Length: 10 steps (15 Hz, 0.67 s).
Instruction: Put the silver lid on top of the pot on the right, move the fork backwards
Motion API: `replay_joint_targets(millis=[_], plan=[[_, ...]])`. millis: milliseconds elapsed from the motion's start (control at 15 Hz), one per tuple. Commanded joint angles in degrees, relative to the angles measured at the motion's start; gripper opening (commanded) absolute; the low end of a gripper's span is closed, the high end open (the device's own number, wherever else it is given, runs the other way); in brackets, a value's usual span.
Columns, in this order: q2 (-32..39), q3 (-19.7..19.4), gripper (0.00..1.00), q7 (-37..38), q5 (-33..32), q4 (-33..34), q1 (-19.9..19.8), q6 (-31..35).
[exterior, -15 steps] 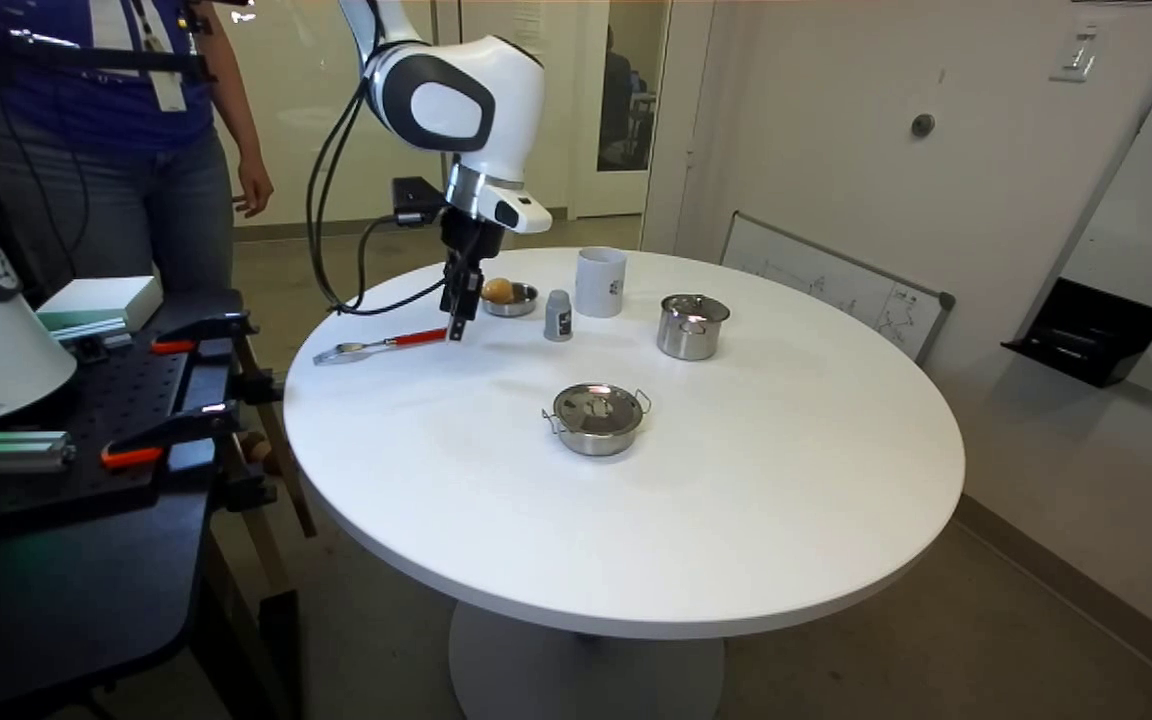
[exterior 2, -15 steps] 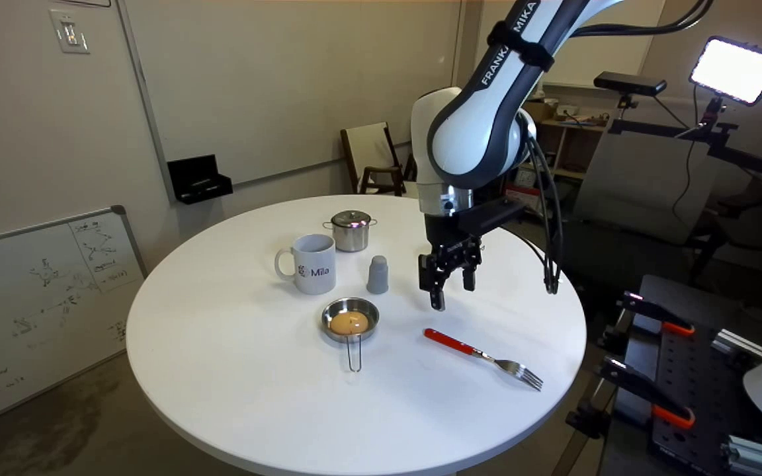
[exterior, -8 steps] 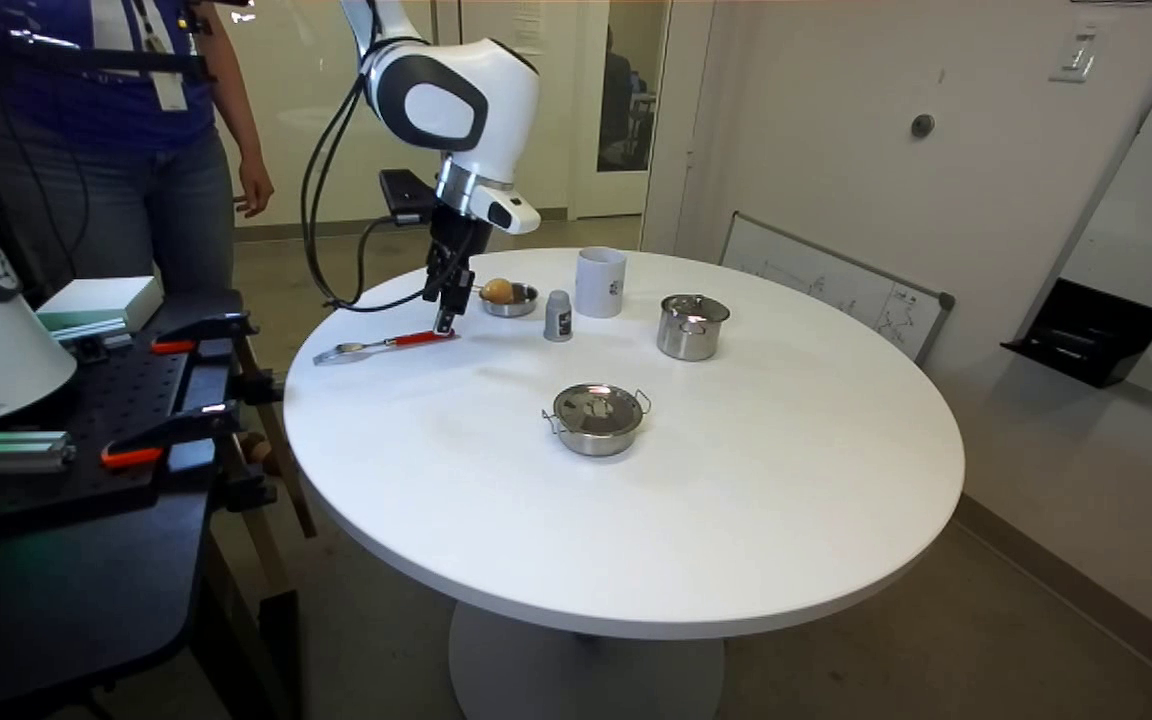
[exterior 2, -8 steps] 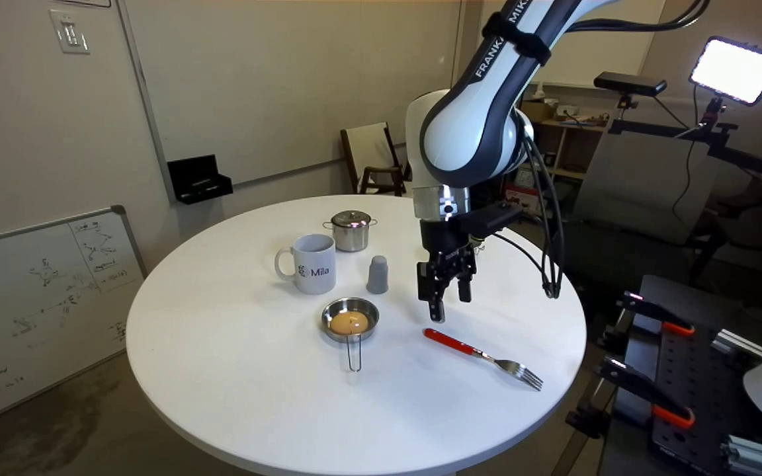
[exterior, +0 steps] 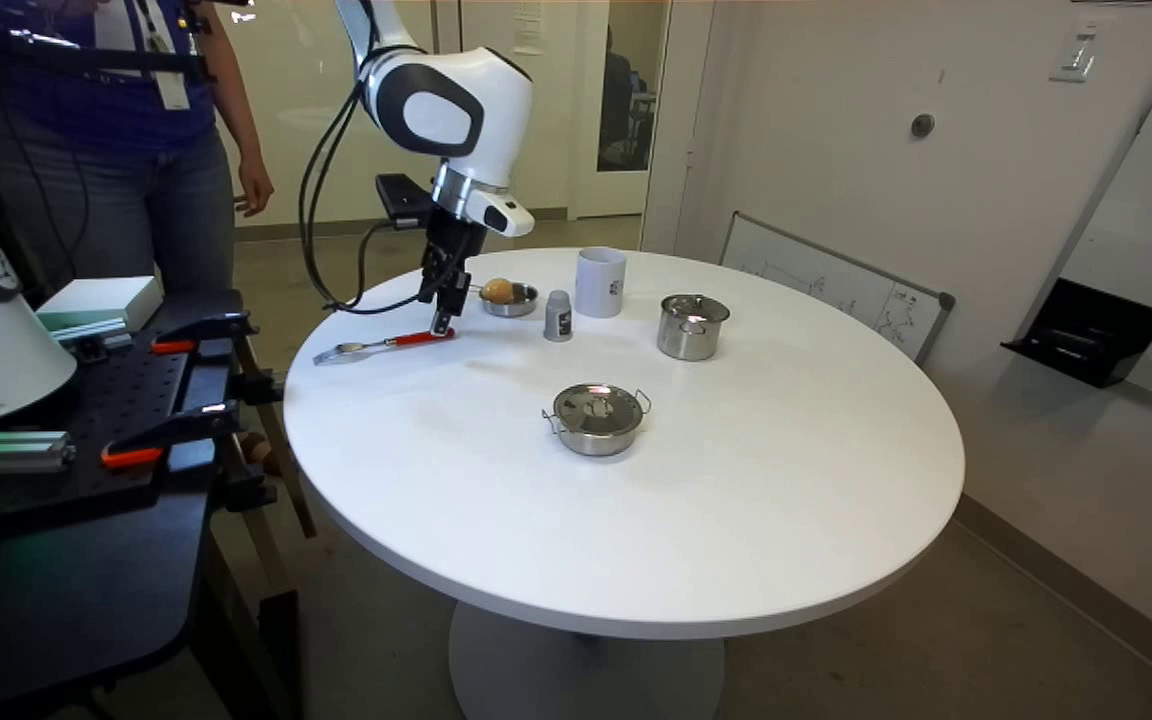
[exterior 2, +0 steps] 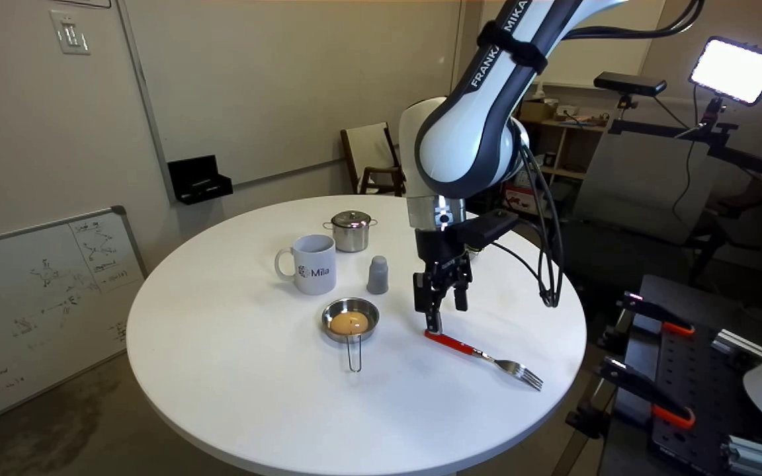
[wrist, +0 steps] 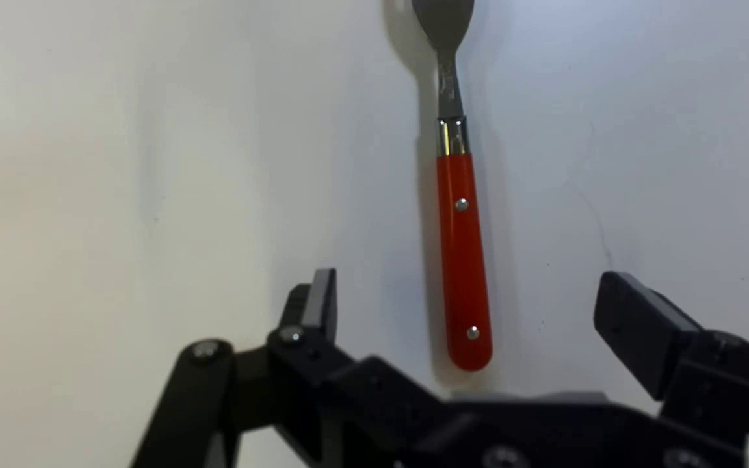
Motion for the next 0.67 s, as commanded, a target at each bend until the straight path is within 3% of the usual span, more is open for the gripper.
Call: replay_joint_targets(millis=[0, 333, 600], plan=[[2.0, -0.2, 1.0, 1.0, -0.1, 1.2, 1.6, 1.7], [3.0, -3.1, 1.0, 6.7, -3.3, 1.2, 5.8, 6.3], [2.3, -5.3, 1.0, 11.7, -6.4, 1.0, 9.5, 4.6]])
